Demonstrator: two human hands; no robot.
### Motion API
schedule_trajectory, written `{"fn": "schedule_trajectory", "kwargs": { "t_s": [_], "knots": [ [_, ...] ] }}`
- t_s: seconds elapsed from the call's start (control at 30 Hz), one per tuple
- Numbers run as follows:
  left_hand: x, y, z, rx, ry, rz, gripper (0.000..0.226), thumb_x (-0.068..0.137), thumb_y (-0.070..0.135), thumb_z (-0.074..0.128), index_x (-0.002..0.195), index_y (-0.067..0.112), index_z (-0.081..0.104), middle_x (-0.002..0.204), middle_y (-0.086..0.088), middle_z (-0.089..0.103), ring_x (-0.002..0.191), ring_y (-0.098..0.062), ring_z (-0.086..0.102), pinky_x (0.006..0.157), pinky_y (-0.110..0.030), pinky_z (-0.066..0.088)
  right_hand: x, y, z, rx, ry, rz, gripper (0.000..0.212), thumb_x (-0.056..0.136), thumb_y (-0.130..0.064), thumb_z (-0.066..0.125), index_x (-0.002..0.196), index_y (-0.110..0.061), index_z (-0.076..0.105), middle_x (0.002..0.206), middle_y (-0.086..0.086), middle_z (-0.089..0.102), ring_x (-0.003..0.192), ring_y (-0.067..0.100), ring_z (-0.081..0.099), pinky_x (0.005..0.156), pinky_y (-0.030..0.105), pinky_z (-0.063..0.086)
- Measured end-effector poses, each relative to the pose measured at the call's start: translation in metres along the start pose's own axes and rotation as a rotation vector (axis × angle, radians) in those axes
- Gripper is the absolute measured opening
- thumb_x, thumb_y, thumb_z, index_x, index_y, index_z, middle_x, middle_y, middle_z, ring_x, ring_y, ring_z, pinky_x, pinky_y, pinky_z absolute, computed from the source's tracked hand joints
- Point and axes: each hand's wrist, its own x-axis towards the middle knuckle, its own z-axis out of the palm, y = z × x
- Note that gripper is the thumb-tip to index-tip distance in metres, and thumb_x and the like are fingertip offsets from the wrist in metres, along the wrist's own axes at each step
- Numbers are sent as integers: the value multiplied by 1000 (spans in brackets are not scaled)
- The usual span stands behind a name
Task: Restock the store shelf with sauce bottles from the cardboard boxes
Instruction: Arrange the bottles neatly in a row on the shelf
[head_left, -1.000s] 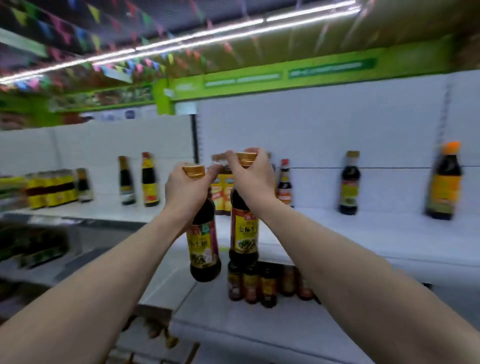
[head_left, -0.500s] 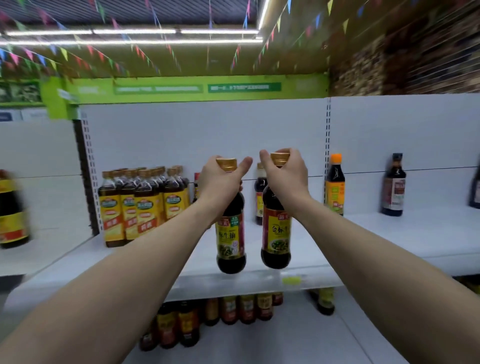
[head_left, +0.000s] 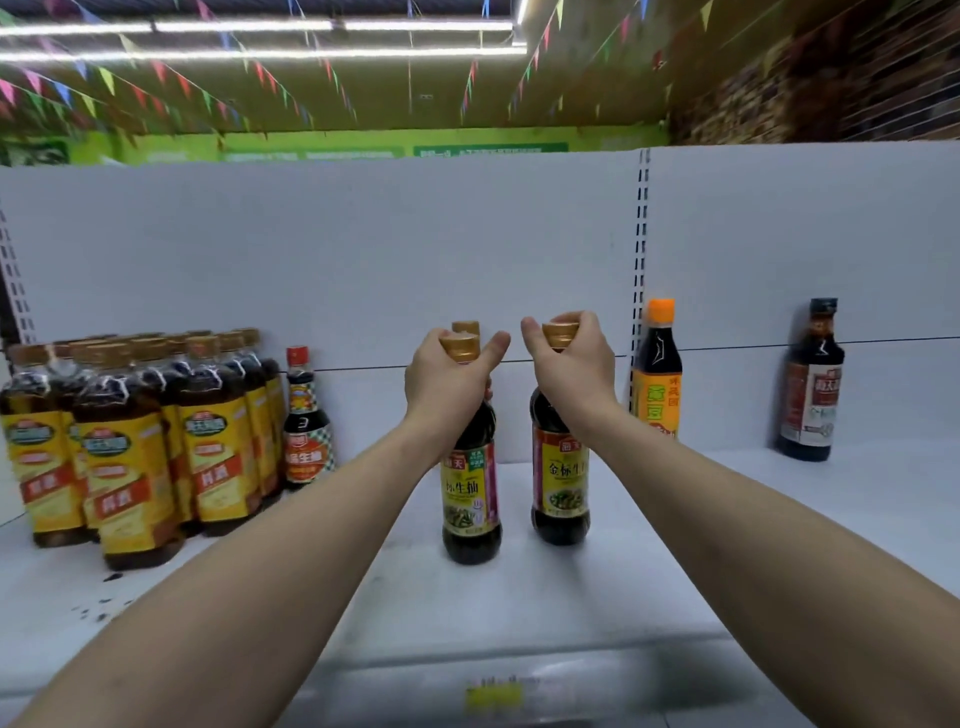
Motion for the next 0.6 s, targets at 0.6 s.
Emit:
{"fn": "schedule_trajectory", "kwargs": {
  "t_s": [0.6],
  "knots": [
    [86, -56, 7, 114, 60, 85, 52, 77, 71, 74, 96, 27, 54, 86, -1, 75, 76, -20, 74, 80, -44, 60, 69, 58, 83, 8, 14, -85, 19, 103, -40, 51, 118, -28, 50, 103, 1, 65, 96, 26, 63, 89, 54, 52]
  ]
}}
